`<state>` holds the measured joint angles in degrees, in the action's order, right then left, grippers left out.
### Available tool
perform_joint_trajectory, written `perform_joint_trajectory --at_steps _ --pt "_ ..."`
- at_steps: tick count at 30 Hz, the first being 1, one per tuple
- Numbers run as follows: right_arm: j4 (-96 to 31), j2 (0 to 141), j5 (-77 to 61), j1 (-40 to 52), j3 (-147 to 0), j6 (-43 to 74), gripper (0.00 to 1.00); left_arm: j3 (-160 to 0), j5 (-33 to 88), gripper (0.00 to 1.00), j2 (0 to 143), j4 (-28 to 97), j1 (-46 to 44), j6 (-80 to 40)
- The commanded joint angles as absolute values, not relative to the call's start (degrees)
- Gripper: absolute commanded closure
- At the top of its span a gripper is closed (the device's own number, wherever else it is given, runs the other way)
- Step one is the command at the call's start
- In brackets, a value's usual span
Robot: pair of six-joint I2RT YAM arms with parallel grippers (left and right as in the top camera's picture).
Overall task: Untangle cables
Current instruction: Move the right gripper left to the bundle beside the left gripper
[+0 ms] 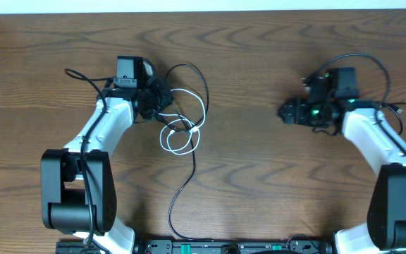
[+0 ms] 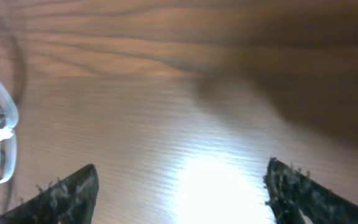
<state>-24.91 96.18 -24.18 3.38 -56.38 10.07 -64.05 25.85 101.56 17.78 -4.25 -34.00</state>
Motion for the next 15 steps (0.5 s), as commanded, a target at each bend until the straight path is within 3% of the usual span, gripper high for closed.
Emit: perform_joint_trajectory --at_steps 1,6,10,15 --pt "-21.15 96.68 -32.36 7.27 -53.95 9.85 0.14 -63.53 29.41 0.92 100.25 17.61 -5.15 -32.8" --pt "-10.63 96.68 -34.11 13.76 -50.65 14.0 0.1 -63.53 29.67 0.92 100.25 17.63 -5.89 -32.84" --pt "-2.68 96.68 -34.04 18.9 -48.9 15.46 0.27 -63.53 35.83 0.9 100.25 17.61 -5.93 -32.91" --pt "4.43 96.68 -31.44 25.04 -48.21 15.42 0.28 -63.53 40.38 0.87 100.25 17.61 -5.93 -33.06"
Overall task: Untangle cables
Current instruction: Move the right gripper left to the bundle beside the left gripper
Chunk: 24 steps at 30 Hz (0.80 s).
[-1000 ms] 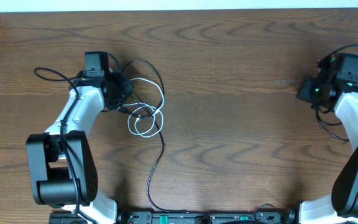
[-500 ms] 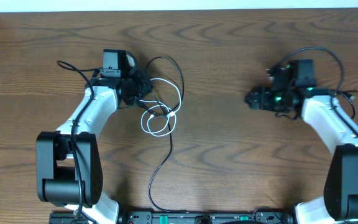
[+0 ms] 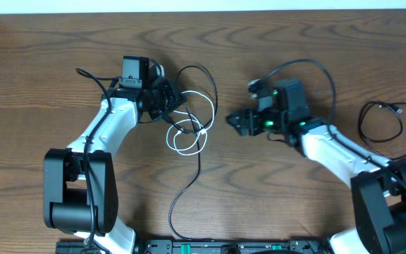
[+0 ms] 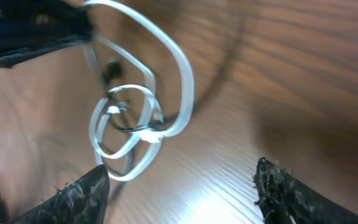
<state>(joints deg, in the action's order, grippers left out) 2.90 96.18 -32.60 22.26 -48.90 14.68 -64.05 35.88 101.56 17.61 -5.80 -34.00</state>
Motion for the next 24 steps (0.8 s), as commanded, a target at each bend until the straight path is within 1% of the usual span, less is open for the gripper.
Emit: perform_joint_trajectory --at_steps 1,3,7,12,16,21,24 --pt "5.23 96.68 -29.78 26.15 -48.21 15.42 0.28 -63.53 40.36 0.88 100.25 17.61 -5.93 -33.06" --pt "6.46 96.68 -25.56 28.32 -48.21 15.44 0.28 -63.53 40.49 0.92 100.25 17.61 -5.93 -33.06" --pt "7.55 96.68 -21.04 31.94 -48.21 15.4 0.3 -63.53 43.53 0.92 100.25 17.58 -5.93 -33.04" --pt "8.16 96.68 -16.95 34.79 -48.21 15.4 0.28 -63.53 47.44 0.92 100.25 17.61 -5.93 -33.04" --pt "8.19 96.68 -15.75 35.22 -48.21 15.4 0.31 -63.53 48.12 0.92 100.25 17.63 -5.98 -33.06" --pt "8.71 96.77 -15.75 35.31 -48.21 15.4 0.33 -63.53 54.33 0.92 100.25 17.63 -5.98 -33.04" --pt "9.08 96.77 -15.77 35.33 -48.21 15.4 0.36 -63.53 56.88 0.92 100.25 17.65 -5.98 -33.08"
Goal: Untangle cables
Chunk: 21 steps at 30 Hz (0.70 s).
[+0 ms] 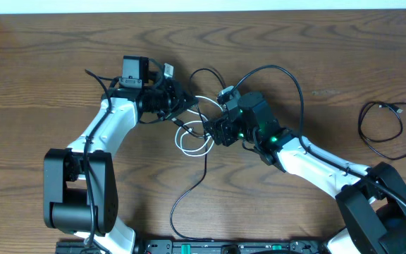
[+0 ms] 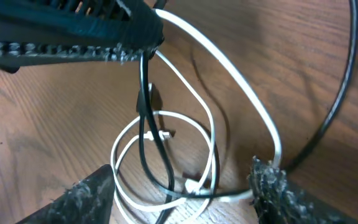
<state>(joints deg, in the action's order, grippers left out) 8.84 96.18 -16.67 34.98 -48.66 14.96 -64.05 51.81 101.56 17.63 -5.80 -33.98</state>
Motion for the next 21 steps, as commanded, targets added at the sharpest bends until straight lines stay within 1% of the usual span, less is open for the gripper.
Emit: perform_joint_trajectory --at_steps 1,6,9,13,18,21 --pt "9.26 96.77 -15.77 35.38 -48.21 15.42 0.38 -63.53 57.74 0.93 100.25 17.65 -5.98 -33.08" --pt "9.87 96.77 -15.75 36.21 -48.21 15.42 0.4 -63.53 58.37 0.92 100.25 17.89 -5.98 -35.0" --pt "10.15 96.77 -15.11 36.99 -48.21 15.4 0.43 -63.53 61.54 0.92 100.25 17.87 -5.98 -34.98" --pt "10.13 96.77 -12.95 37.85 -48.21 15.42 0.56 -63.53 63.9 0.92 100.25 17.87 -5.98 -34.96" --pt "10.09 96.77 -11.92 38.09 -48.21 15.42 0.67 -63.53 63.9 0.92 100.25 17.87 -5.98 -34.96" --pt "10.11 96.77 -11.92 38.09 -48.21 15.42 0.76 -63.53 63.9 0.92 100.25 17.87 -5.98 -34.96"
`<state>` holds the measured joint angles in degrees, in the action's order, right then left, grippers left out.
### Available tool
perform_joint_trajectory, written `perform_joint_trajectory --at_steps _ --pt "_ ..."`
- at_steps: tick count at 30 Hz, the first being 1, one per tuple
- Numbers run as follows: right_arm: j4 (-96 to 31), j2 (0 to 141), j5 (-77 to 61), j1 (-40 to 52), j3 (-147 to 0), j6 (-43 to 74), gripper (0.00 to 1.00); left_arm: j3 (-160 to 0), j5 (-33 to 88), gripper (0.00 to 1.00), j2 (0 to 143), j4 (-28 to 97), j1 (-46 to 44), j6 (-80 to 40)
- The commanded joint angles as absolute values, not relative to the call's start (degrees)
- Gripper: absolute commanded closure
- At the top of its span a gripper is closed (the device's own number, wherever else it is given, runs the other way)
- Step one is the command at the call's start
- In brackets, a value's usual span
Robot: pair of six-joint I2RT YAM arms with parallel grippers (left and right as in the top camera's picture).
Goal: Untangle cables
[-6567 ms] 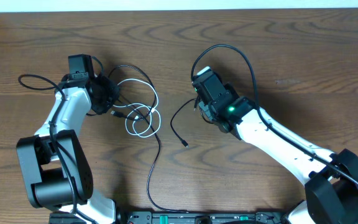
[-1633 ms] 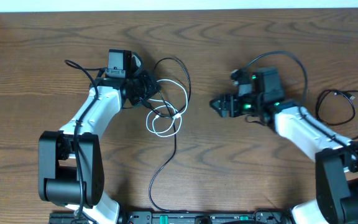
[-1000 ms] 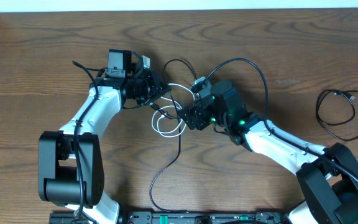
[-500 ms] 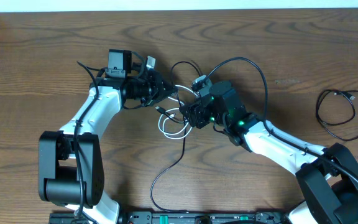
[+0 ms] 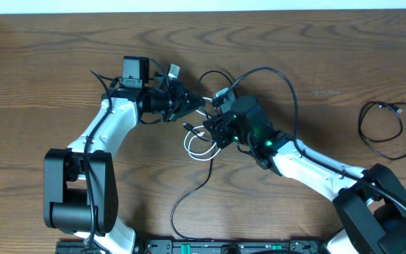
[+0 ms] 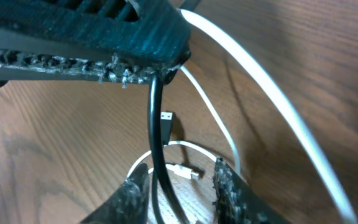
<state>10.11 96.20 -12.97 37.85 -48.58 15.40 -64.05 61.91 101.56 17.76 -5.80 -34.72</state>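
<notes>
A black cable [image 5: 177, 200] and a white cable [image 5: 197, 147] lie tangled at the table's middle. My left gripper [image 5: 192, 106] is shut on the black cable; its dark fingers [image 6: 86, 31] cross the top of the right wrist view. From there the black cable [image 6: 156, 118] hangs down between the fingers of my right gripper [image 6: 182, 199], near the left one. The right jaws are narrowed round it but apart, with a gap left. The white cable [image 6: 253, 74] loops beneath, with its plug [image 6: 188, 169] on the wood.
A second black cable [image 5: 380, 127] lies coiled at the table's far right. The right arm's own black lead [image 5: 291, 92] arches over the arm. The table's front edge carries a black rail [image 5: 224, 247]. Brown wood lies all round the tangle.
My right gripper's jaws stood wide below the left fingers and now stand much closer together round the black cable. The left gripper and the cables have moved slightly right.
My right gripper was first open over bare wood at the right, while the left held the black cable by the tangle. It was then nearer the white loops, then under the left fingers, still wide. Now its jaws flank the black cable closely.
</notes>
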Motion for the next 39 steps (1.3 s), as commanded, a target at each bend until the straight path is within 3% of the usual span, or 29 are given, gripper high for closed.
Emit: perform_joint_trajectory --at_steps 1,8,20,25,39 --pt "10.11 96.77 -11.92 38.09 -48.21 15.42 0.78 -63.53 63.9 0.93 100.25 17.87 -5.98 -34.96" --pt "10.09 96.77 -11.88 38.09 -48.21 15.4 0.99 -63.53 63.9 0.92 100.25 17.87 -5.98 -34.96" --pt "9.63 96.77 -10.85 38.09 -48.21 15.14 0.99 -63.53 63.11 0.92 100.25 17.78 -5.96 -34.96" --pt "9.58 96.77 -10.87 38.11 -48.18 15.16 0.99 -63.53 50.76 0.92 100.25 16.95 -5.96 -34.96" --pt "9.39 96.77 -11.05 39.66 -48.18 14.7 0.99 -63.53 36.4 0.73 100.25 16.97 -5.98 -34.96"
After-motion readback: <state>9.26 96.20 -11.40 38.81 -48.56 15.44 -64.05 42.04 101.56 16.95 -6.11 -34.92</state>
